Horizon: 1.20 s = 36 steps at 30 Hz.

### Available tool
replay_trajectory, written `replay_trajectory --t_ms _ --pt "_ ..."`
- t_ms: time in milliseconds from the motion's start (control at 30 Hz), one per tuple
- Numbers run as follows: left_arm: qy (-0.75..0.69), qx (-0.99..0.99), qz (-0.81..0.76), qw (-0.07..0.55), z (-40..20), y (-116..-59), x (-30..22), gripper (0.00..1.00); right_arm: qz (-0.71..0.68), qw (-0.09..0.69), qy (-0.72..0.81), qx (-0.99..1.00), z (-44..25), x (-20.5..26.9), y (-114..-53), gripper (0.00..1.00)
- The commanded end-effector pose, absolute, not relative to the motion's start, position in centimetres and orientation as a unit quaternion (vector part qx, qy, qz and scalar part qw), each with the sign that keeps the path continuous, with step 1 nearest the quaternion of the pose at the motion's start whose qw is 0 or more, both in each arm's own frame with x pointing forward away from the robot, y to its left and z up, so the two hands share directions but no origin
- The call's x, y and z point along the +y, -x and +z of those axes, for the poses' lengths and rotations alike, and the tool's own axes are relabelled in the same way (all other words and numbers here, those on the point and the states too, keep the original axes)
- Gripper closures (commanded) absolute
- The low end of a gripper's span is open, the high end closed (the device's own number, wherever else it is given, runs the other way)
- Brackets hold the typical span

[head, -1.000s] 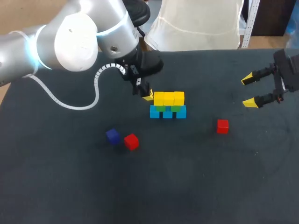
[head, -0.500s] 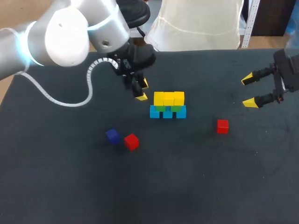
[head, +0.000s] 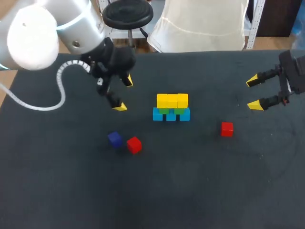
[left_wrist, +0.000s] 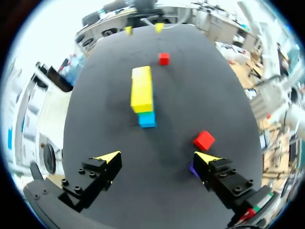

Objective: Place the blue cubes, place green cubes on the blue cubes, place the yellow cubes on the green cubes, then place the red cubes on the yellow cubes, and place purple cube on the red cubes.

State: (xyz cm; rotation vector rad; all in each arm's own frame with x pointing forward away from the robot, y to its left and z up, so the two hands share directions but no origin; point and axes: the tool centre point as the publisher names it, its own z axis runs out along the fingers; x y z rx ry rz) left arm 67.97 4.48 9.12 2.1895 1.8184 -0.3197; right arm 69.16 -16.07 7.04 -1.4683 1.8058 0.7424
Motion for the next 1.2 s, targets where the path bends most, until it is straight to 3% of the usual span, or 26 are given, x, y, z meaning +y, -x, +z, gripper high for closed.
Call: replay_trajectory --t_ms 33,600,1200 --pt "-0.784 0.594 -0.106 0.147 9.7 -66.2 4.8 0.0 0.287 0.343 0.565 0.694 6.9 -16.1 -69.3 0.0" --pt "-0.914 0.371 -0.116 0.116 9.1 -60.9 4.1 0.0 0.287 0.343 0.565 0.694 6.9 -16.1 -69.3 0.0" --pt "-0.915 0.368 -0.14 0.085 6.5 -59.7 2.5 0.0 0.287 0.343 0.565 0.694 6.9 -16.1 -69.3 0.0"
